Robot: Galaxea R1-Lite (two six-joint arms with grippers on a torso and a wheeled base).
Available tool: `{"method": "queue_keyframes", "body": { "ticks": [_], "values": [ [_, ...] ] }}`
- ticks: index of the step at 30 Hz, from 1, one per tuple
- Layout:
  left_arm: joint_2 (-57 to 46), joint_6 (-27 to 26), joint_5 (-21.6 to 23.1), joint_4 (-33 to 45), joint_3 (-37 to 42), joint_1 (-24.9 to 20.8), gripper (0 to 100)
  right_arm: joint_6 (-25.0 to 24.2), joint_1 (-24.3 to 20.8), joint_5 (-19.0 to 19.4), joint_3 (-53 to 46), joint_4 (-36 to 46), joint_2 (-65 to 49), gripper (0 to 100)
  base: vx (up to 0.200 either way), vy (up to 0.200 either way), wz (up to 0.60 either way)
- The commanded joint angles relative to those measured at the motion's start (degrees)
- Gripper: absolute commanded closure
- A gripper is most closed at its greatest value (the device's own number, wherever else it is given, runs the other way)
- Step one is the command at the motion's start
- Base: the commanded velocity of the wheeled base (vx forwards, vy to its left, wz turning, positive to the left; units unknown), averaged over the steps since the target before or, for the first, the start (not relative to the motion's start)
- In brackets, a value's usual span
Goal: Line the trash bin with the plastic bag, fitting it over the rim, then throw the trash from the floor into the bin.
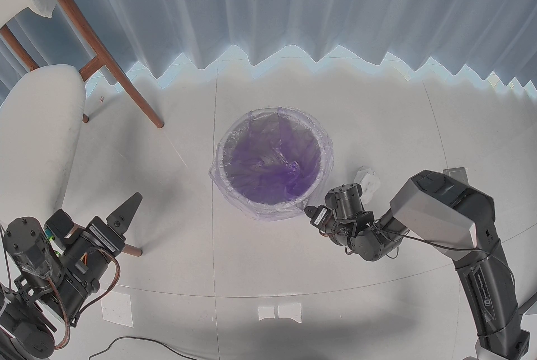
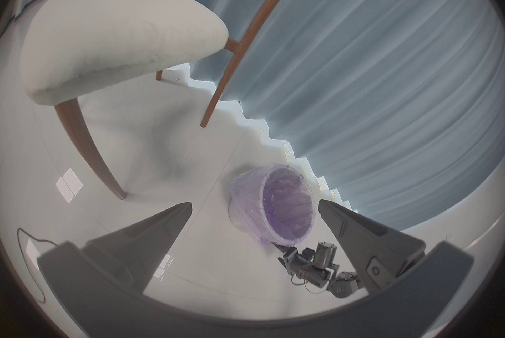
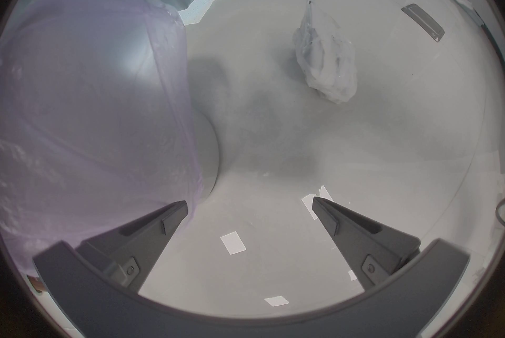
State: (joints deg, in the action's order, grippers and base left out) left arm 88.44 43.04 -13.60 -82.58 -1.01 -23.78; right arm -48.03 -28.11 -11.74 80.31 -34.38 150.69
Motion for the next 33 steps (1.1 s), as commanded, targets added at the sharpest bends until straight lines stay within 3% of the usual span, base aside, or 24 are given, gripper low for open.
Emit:
{"method": "queue_keyframes", "body": {
  "ticks": [1,3,5,8,18,25,29,33],
  "values": [
    [0.33,4.24,-5.12,-0.57,1.01,-0.74,0,-3.91,-2.47,0.23,-9.03,-0.43,-10.15,0,0.000,0.000,0.00],
    [0.24,5.12,-5.82,-0.48,1.01,-1.18,0,-4.62,-2.91,0.31,-10.35,-0.34,-11.47,0,0.000,0.000,0.00],
    [0.24,10.48,-9.25,-0.04,1.01,-3.99,0,-6.55,-4.67,1.90,-17.82,-0.34,-18.50,0,0.000,0.000,0.00],
    [0.59,11.62,-12.32,-0.48,1.01,-5.92,0,-7.08,-5.73,4.27,-24.41,-0.34,-24.13,0,0.000,0.000,0.00],
    [0.15,11.62,-12.32,-4.78,0.92,-7.24,0,-7.43,-7.92,6.03,-38.21,-0.52,-36.52,0,0.000,0.000,0.00],
    [-1.87,10.66,-7.14,-5.93,0.48,-6.71,0,-7.08,-6.69,6.11,-43.22,-0.52,-43.46,0,0.000,0.000,0.00],
    [-4.95,6.96,-2.57,-5.93,0.48,-6.63,0,-7.08,-4.41,6.11,-46.30,-0.60,-47.68,0,0.000,0.000,0.00],
    [-6.09,6.00,-0.72,-5.93,0.13,-6.54,0,-6.99,-2.74,5.94,-49.11,-2.19,-49.44,0,0.000,0.000,0.00]
  ]
}}
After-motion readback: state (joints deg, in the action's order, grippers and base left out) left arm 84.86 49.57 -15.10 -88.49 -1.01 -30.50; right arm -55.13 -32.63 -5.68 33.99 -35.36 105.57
